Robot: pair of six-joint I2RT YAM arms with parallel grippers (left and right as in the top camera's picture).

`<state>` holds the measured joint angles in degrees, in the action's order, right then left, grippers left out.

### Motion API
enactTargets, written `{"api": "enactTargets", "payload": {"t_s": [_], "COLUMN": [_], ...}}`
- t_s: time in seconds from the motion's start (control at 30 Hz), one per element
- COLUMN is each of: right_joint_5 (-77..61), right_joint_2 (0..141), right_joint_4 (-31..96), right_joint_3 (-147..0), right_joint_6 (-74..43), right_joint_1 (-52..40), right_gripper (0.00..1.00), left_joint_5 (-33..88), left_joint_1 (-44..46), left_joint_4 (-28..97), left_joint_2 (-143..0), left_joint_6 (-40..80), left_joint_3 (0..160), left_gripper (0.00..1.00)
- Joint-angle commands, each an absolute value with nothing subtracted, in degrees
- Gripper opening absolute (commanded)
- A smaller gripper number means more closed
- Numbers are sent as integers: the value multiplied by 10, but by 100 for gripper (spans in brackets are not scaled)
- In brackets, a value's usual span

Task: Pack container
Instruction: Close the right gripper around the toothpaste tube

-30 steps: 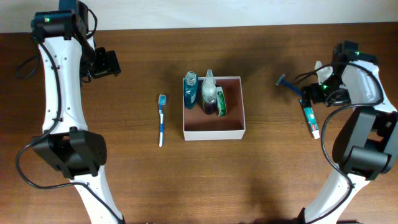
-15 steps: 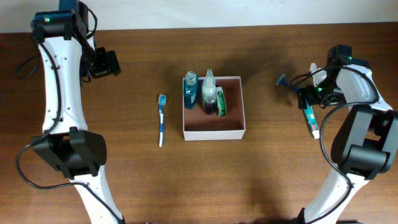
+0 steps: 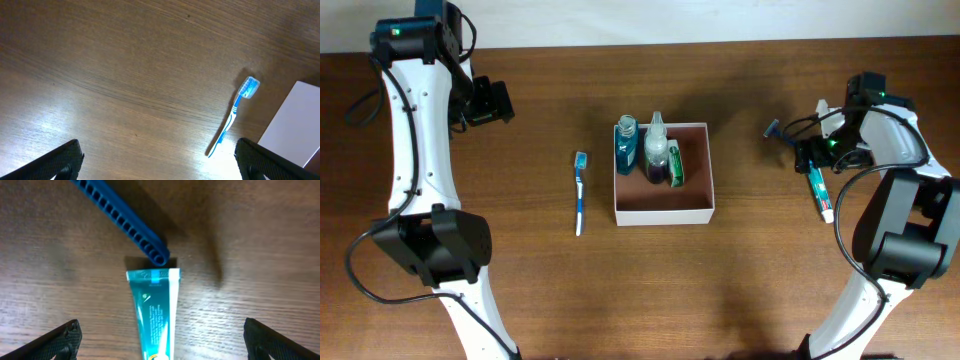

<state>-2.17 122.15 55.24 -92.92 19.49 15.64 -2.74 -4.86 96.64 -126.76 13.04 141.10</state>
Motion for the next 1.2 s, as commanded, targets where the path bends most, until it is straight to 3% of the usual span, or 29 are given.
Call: {"api": "enactTargets", "payload": {"t_s": [0.0, 1.17], "right_joint_5": [-33, 80], "right_joint_2": [1223, 1223], "right_joint_4": [555, 598], "right_joint_3": [-906, -887], "right_joint_6": [190, 191], "right_joint_1": [152, 150], "right_gripper": [99, 99], "left_joint_5": [-23, -23], "left_joint_1": [-50, -50], "left_joint_4": [967, 967], "left_joint_2": [-1256, -1256], "left_joint_6": [132, 132], "left_joint_3": [1407, 1407], "left_gripper": [99, 99]}}
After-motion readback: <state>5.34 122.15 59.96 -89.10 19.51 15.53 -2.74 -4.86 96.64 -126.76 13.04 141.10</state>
